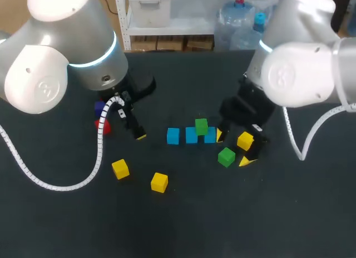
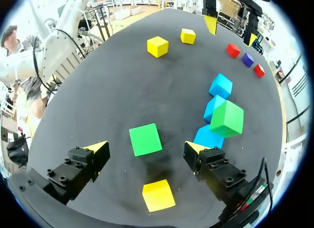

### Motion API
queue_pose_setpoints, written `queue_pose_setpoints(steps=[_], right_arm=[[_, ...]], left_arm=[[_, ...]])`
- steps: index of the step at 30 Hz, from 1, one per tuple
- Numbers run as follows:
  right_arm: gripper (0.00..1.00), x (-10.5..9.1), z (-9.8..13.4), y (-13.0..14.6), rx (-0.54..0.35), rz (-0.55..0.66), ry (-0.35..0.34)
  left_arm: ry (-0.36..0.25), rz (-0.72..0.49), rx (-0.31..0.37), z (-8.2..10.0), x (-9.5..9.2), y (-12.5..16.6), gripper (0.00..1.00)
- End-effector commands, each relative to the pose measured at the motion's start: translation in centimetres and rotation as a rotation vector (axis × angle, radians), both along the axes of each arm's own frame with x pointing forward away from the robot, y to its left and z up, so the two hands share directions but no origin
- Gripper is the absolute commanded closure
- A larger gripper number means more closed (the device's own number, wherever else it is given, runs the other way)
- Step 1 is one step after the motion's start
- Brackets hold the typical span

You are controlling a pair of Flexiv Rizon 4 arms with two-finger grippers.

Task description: Place the blue cubes, place green cubes on the blue cubes, place the yellow cubes on the green cubes, then place the red cubes on the yellow cubes, and place purple cube on the red cubes.

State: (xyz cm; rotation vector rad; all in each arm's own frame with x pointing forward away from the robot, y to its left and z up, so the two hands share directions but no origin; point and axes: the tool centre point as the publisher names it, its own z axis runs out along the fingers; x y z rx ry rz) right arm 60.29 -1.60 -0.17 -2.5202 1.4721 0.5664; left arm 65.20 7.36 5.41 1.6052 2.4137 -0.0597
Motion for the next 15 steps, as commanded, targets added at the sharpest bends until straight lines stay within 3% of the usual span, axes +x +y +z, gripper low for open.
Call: queue_pose_setpoints(steps=[1, 15], right_arm=[[0.00, -0.13, -0.17, 0.24, 0.003, 0.004, -0.020], [0.00, -0.69, -0.56, 0.33, -0.010, -0.007, -0.033]], left_arm=[[0.001, -0.003, -0.003, -0.02, 0.03, 0.09, 0.00], [0.001, -0.003, -0.003, -0.02, 0.03, 0.09, 0.00]])
